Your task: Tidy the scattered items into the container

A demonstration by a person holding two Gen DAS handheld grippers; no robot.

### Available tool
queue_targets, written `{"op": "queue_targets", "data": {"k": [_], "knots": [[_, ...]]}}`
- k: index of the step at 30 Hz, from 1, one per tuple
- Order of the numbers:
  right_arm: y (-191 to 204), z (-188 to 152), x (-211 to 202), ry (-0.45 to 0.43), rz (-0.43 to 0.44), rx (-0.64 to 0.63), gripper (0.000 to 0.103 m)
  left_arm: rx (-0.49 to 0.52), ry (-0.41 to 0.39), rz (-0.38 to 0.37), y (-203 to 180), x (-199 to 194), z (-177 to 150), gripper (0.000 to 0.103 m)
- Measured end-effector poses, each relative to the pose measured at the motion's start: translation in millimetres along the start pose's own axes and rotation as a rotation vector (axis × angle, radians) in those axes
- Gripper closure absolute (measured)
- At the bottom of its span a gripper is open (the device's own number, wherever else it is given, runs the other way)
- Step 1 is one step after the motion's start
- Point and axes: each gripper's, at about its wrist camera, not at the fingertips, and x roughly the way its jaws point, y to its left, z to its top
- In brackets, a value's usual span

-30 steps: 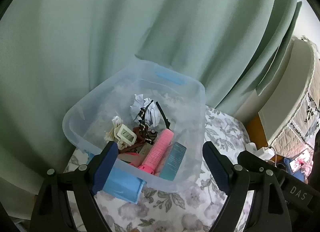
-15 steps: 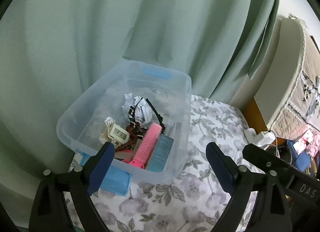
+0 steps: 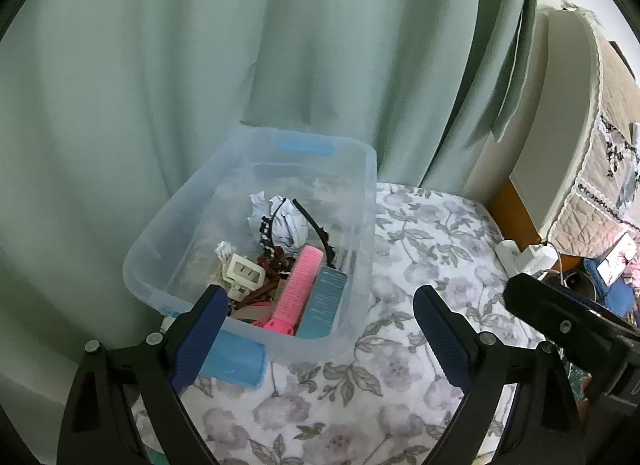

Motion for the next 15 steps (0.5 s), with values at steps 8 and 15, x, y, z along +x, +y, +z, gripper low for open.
{"op": "queue_targets", "data": {"k": [8,15], "knots": [[6.3,-2.7,0.0,0.02,-0.022,-0.026,0.0,-0.028,0.003,0.037,9.1,-1.9,-1.3,0.008],[10.9,-5.0,-0.2,0.032,-0.018,-0.035,0.0,-0.033,-0.009,0.038,10.4,-6.0,-1.5,0.009]]}}
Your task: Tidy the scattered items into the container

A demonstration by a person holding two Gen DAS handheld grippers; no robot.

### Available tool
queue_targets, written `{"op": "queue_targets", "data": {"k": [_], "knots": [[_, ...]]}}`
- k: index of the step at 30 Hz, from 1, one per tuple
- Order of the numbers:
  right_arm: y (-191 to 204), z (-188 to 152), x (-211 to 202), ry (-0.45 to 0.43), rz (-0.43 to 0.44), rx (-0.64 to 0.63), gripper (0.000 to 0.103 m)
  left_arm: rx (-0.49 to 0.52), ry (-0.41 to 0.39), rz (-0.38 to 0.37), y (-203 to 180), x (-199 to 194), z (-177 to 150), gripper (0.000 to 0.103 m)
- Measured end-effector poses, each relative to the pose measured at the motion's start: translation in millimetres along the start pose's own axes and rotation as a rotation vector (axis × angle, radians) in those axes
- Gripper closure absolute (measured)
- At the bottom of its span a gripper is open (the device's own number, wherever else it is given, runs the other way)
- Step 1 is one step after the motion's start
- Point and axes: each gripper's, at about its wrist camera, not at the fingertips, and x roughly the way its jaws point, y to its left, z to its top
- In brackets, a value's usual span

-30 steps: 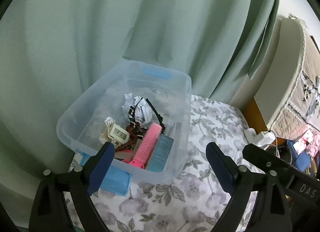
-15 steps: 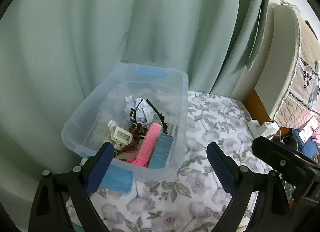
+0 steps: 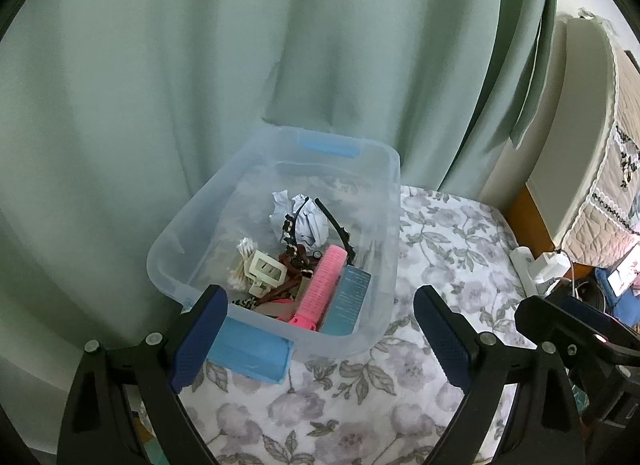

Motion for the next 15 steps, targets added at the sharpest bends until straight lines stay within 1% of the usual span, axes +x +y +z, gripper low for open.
{"op": "queue_targets", "data": {"k": [4,10,15], "knots": [[-2.3,-0.8,0.4,0.009,-0.017,0.008,0.0,-0.002,-0.005,-0.023,-0.7,-2.3,-0.4,0.008],[-5.2,0.5,0.1,0.018,-0.019,0.007,0.0,0.001,-0.002,-0.019,-0.9,-1.1,-0.7,0.008],[-2.6,0.6,2.0,0.025,-0.015,0.002,0.0,0.005,-0.012,0.001,-2.8,-2.8,-0.8,0.009]]}}
